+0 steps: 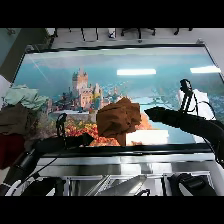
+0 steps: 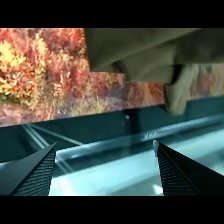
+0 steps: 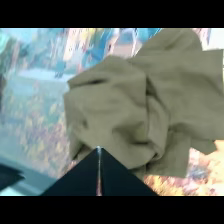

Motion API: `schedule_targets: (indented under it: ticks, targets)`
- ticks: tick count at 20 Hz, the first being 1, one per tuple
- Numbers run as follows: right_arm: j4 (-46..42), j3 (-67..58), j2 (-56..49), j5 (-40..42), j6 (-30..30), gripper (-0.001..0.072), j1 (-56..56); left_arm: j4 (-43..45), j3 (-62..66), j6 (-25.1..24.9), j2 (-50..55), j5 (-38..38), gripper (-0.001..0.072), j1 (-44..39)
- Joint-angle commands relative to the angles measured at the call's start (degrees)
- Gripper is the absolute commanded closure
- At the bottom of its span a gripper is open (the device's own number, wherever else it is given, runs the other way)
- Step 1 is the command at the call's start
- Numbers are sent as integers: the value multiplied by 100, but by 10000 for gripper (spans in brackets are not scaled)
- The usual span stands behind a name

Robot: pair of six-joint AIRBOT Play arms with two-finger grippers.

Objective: Fold the shirts.

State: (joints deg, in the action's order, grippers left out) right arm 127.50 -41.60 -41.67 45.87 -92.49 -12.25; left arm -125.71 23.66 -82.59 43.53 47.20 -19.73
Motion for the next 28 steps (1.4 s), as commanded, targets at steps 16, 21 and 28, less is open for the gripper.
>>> schedule_targets:
  ticks: [16, 21, 28]
  targets:
    - [874, -1462, -4450, 1056, -1285, 161, 1244, -588, 2168, -809, 3939, -997, 49, -898]
    - [1032, -2065, -5195, 1130, -1582, 162, 970, -595, 2256, -807, 4052, -949, 602, -898]
    - [1185, -2935, -5678, 1257, -1853, 689, 684, -584, 2258, -807, 3845, -702, 686, -874]
